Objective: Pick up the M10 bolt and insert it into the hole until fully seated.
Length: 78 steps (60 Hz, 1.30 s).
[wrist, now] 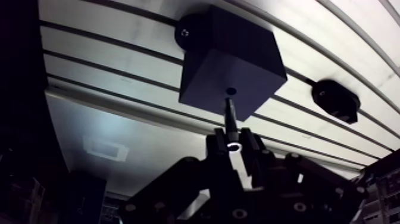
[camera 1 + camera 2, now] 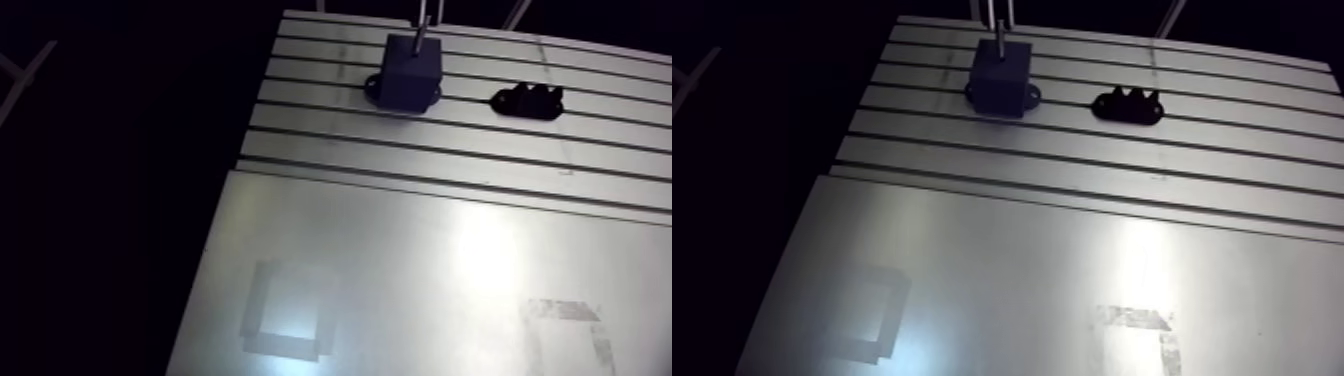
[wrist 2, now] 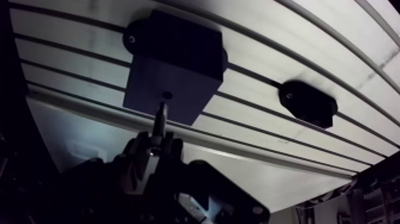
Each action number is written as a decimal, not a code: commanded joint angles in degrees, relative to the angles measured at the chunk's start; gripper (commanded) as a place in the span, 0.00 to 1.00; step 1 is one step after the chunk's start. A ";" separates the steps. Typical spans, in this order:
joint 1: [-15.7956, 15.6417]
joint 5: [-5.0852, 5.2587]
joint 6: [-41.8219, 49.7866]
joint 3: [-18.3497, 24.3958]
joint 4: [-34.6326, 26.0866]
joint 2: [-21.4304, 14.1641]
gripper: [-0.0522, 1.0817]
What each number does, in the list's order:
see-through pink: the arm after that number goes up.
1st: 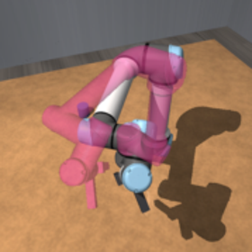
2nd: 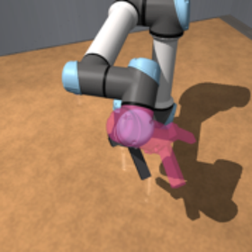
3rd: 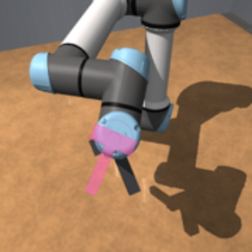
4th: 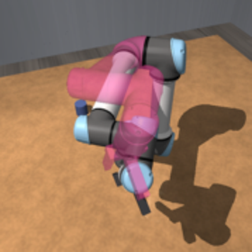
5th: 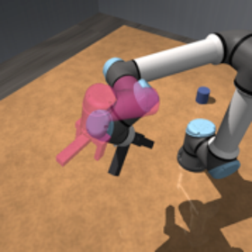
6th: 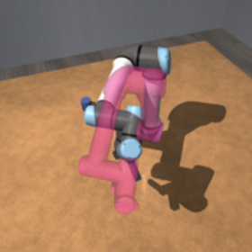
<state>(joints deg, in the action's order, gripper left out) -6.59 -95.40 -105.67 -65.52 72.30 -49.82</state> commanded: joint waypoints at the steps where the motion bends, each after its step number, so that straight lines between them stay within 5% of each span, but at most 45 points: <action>1: 0.00 -0.01 0.06 -0.25 1.28 0.21 1.00; 78: 0.09 -0.80 0.15 -1.14 1.40 -0.12 1.00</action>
<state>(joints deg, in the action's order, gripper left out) -6.56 -96.18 -105.57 -66.34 73.69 -49.81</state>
